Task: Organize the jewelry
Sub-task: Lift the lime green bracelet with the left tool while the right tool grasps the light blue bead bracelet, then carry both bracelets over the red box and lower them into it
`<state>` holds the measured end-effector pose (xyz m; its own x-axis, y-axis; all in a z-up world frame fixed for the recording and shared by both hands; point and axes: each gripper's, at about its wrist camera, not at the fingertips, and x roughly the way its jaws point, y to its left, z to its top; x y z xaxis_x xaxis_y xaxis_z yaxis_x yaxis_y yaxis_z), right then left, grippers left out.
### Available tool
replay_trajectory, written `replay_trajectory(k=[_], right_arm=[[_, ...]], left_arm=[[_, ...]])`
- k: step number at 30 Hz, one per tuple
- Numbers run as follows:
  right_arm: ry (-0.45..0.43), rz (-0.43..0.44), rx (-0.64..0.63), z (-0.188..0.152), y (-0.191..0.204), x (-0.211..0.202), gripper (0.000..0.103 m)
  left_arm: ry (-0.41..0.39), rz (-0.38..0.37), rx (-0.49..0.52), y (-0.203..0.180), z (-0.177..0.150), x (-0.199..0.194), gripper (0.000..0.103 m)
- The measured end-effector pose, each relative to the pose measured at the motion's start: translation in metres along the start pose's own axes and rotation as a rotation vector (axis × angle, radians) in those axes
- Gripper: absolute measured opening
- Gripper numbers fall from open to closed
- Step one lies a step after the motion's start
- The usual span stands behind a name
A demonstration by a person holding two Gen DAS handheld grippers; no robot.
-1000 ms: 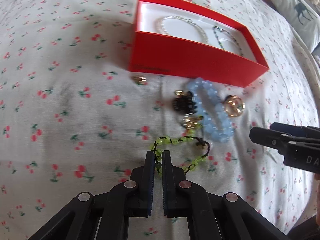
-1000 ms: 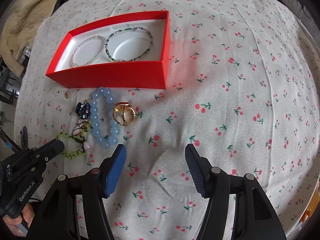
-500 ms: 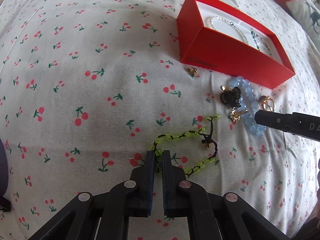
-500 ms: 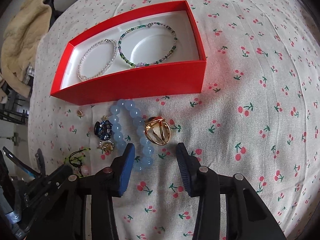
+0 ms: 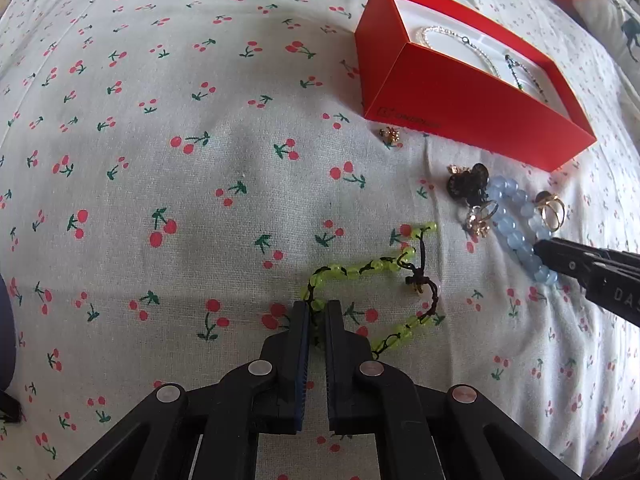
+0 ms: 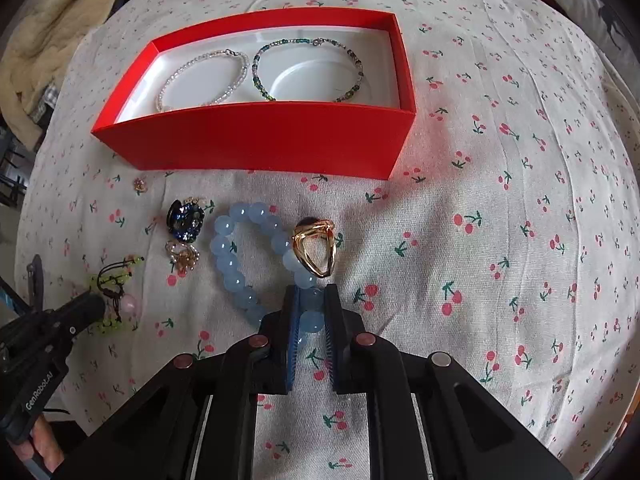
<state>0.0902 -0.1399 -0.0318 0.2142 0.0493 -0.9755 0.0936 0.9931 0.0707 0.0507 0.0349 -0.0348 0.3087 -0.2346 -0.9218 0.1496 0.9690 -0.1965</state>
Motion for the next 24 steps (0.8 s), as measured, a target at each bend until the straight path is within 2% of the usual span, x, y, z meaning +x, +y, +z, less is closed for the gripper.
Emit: replay_trajectory(k=[7, 15, 24], right_arm=[[-0.004, 0.047, -0.003, -0.022, -0.017, -0.020, 0.012], [-0.064, 0.112, 0.029, -0.032, -0.041, -0.056, 0.012], [-0.152, 0.190, 0.044, -0.026, -0.052, -0.099, 0.012]], left_arm=[[0.000, 0.012, 0.004, -0.004, -0.003, -0.003, 0.002], [-0.015, -0.013, 0.016, -0.010, -0.005, -0.016, 0.002], [-0.120, -0.059, 0.064, -0.024, 0.004, -0.056, 0.001]])
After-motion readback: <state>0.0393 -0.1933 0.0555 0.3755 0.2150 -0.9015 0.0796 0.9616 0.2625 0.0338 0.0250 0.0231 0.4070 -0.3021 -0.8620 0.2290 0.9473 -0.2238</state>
